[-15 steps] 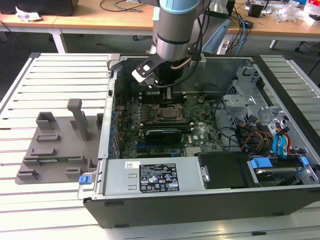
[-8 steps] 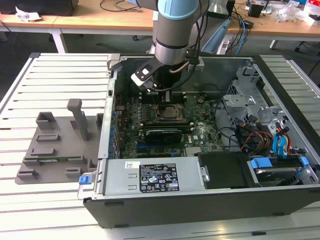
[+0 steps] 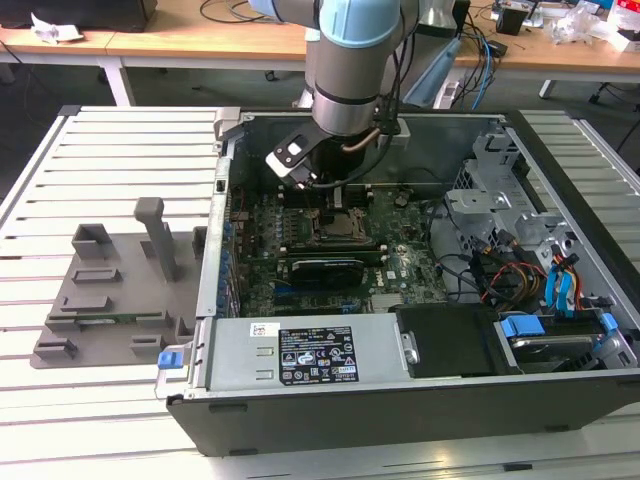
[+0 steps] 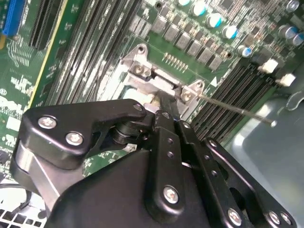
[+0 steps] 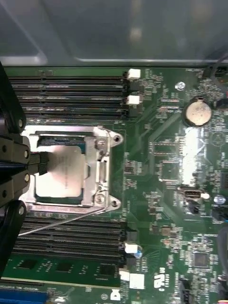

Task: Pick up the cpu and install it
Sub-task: 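Close the cpu cover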

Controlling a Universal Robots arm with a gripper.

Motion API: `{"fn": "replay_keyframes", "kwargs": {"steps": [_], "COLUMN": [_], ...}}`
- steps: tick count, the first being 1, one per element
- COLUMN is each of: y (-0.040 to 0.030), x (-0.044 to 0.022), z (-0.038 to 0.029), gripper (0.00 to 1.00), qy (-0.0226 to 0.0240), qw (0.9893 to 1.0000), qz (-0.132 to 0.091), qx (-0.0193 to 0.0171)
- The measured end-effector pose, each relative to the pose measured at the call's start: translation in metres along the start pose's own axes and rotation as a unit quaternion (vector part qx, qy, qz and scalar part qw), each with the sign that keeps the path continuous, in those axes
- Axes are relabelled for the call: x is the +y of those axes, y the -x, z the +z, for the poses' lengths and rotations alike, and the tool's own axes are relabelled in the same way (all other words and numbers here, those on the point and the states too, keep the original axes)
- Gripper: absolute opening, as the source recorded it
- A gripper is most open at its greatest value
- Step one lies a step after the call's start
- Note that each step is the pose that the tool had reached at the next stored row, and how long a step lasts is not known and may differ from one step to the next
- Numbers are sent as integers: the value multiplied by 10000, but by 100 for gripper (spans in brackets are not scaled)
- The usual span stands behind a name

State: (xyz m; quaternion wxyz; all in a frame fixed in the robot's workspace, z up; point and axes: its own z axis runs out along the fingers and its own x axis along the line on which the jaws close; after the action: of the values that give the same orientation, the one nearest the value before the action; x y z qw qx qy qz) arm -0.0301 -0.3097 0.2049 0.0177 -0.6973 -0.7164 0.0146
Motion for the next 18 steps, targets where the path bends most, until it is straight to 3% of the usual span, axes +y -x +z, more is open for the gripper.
{"fn": "replay_keyframes", "kwargs": {"steps": [2, 4, 5, 6, 8, 14, 18], "y": [1, 2, 1, 0, 2, 2, 2], "x": [35, 130, 146, 148, 143, 180, 180], "z": [-1, -6, -9, -15, -108, -161, -287], "gripper": [11, 11, 11, 11, 11, 11, 11], "qy": [0, 0, 1, 3, -1, 0, 0], "qw": [10000, 10000, 10000, 10000, 10000, 10000, 10000], "qz": [-1, -2, -1, -1, -1, -1, -1], "qx": [1, 2, 4, 7, 2, 3, 3]}}
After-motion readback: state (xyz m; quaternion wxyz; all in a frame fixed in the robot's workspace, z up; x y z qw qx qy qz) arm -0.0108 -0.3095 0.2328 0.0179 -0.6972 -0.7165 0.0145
